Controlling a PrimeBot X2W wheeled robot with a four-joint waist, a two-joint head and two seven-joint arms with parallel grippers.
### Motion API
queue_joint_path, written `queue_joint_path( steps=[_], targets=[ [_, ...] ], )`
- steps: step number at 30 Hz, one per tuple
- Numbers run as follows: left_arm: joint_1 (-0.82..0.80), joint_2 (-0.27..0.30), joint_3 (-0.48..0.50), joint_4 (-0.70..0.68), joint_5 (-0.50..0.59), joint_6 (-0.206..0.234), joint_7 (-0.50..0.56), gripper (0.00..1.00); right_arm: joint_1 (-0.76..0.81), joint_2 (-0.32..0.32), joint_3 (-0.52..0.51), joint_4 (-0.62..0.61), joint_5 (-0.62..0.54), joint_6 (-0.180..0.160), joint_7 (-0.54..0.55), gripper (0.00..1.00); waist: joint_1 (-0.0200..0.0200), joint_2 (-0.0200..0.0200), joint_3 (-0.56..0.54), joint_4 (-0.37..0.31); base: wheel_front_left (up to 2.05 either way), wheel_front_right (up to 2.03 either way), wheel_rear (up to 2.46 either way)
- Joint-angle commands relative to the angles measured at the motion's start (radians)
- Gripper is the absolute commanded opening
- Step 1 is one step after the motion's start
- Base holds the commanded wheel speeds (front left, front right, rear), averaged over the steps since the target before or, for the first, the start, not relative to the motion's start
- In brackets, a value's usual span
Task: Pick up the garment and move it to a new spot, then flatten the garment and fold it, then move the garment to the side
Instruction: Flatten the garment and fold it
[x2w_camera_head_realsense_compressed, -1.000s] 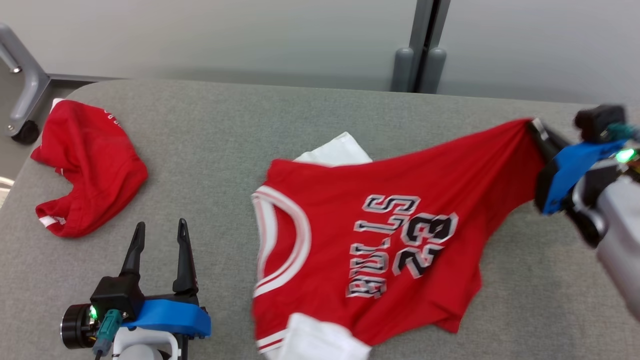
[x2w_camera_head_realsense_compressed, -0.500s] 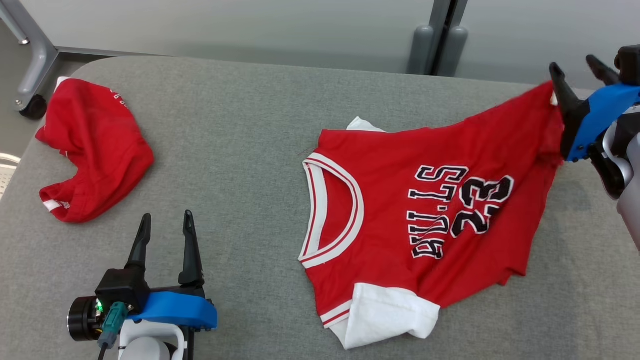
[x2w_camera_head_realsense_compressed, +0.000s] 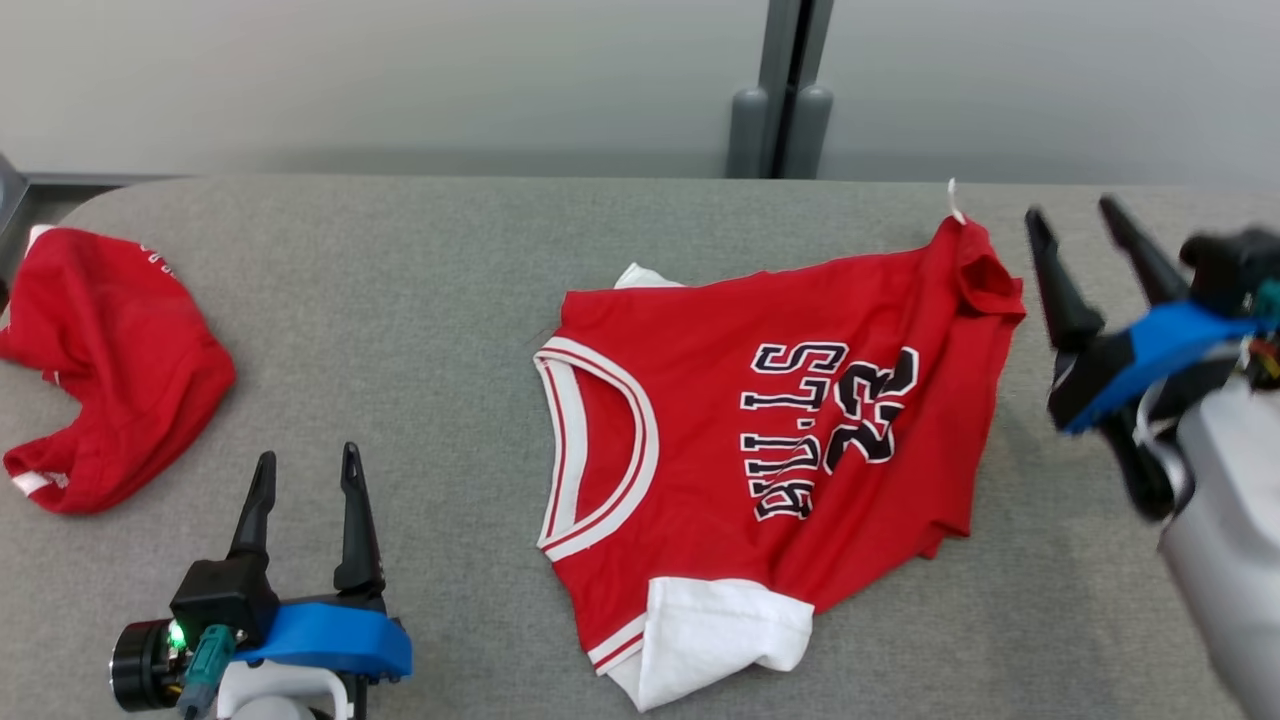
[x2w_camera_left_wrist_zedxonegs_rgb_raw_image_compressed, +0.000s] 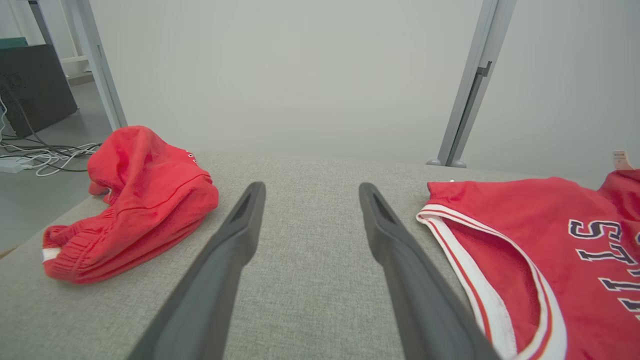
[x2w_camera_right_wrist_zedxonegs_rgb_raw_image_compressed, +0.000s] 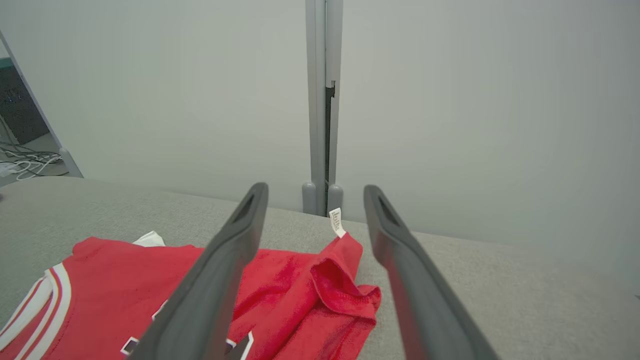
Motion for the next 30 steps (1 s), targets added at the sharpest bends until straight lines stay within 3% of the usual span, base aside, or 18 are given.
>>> queue_joint_path(
  steps=[1,8,14,23,30],
  targets=[
    [0.008,0.003,0.009,-0.002,0.005,-0.004,-0.003,1.00,0.064,0.015,-0.026,-0.044,-0.019,0.000,-0.003,1.00,0.0001,0.0000,-0.021,-0.020,0.00,0.00,0.00],
    [0.039,0.004,0.025,-0.004,0.019,-0.013,-0.003,1.00,0.368,0.125,-0.196,-0.324,-0.108,0.000,-0.004,1.00,0.0001,0.0000,-0.049,-0.047,0.00,0.00,0.00],
    [0.047,0.004,0.032,0.006,0.027,-0.022,-0.003,1.00,0.568,0.223,-0.287,-0.482,-0.190,0.000,-0.004,1.00,0.0001,0.0000,-0.067,-0.053,0.00,0.00,0.00],
    [0.056,0.007,0.039,0.024,0.039,-0.029,-0.003,1.00,0.758,0.311,-0.347,-0.564,-0.262,0.000,-0.004,1.00,0.0001,0.0000,-0.086,-0.054,0.00,0.00,0.00],
    [0.023,0.017,0.023,0.046,0.061,-0.040,-0.003,1.00,0.732,0.325,-0.339,-0.563,-0.285,0.000,-0.004,1.00,0.0001,0.0000,-0.072,-0.069,0.00,0.00,0.00]
  ],
)
